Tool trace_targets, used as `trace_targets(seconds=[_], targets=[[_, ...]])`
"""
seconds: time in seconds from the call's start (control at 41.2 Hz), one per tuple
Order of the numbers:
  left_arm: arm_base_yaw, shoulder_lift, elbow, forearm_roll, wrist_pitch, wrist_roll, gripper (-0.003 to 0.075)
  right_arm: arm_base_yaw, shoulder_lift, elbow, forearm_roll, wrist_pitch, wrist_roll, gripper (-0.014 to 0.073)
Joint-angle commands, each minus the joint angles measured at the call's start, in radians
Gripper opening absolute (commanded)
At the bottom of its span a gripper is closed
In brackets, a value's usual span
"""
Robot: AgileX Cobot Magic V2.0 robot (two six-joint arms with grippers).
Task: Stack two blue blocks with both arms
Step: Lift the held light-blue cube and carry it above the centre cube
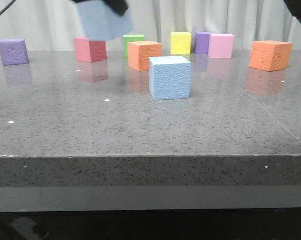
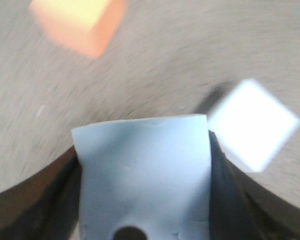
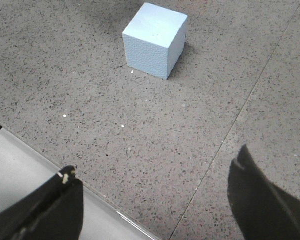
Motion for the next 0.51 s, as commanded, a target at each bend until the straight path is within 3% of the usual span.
trace_targets(seconds=[0.0,0.267,0.486], targets=[[-0.03,-0.053,-0.06,-0.142,-0.005,0.222,0.0344,-0.006,-0.012,-0.022,0.017,-0.055,-0.009,0.0598],[-0.121,-0.053,-0.063,-0.136,-0.038,0.492,0.0344,-0.006,-0.012,-0.022,0.017,-0.055,-0.009,0.0598],[-0.171,-0.033,-0.063,-0.06,-0.076,0.515,0.0344,-0.006,-0.012,-0.022,0.017,-0.055,-0.009,0.0598]])
